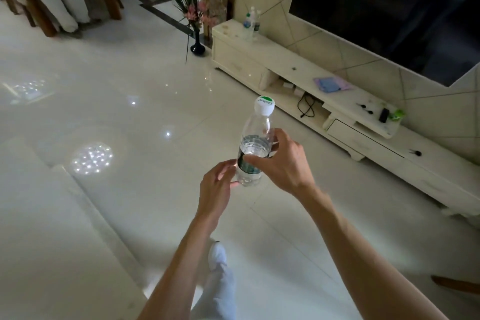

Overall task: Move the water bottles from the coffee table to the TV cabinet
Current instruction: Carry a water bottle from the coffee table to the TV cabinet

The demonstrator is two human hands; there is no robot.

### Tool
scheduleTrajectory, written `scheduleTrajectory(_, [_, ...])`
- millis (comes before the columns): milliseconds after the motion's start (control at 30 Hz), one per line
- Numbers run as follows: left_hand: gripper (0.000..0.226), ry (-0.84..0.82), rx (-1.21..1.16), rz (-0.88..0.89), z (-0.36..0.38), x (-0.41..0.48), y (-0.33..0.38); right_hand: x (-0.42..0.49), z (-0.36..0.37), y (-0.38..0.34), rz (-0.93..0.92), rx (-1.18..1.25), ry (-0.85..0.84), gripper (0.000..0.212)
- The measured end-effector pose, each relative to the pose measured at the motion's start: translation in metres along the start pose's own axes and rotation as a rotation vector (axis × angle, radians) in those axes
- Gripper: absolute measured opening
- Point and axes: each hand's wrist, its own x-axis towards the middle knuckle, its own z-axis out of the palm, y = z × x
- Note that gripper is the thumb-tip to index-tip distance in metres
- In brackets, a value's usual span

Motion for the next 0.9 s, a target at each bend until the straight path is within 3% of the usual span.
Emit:
scheduleTrajectory(600, [0.037, 0.030, 0.083, 0.072, 0.076, 0.328, 0.110, 0.359, -0.021, 0.021, 0.024, 0.095, -0.014, 0.058])
scheduleTrajectory(900, [0.029, 0.153, 0.106, 0.089, 0.138, 0.498, 0.167, 0.554, -0.046, 0.045, -0.056, 0.108, -0.073, 0.070])
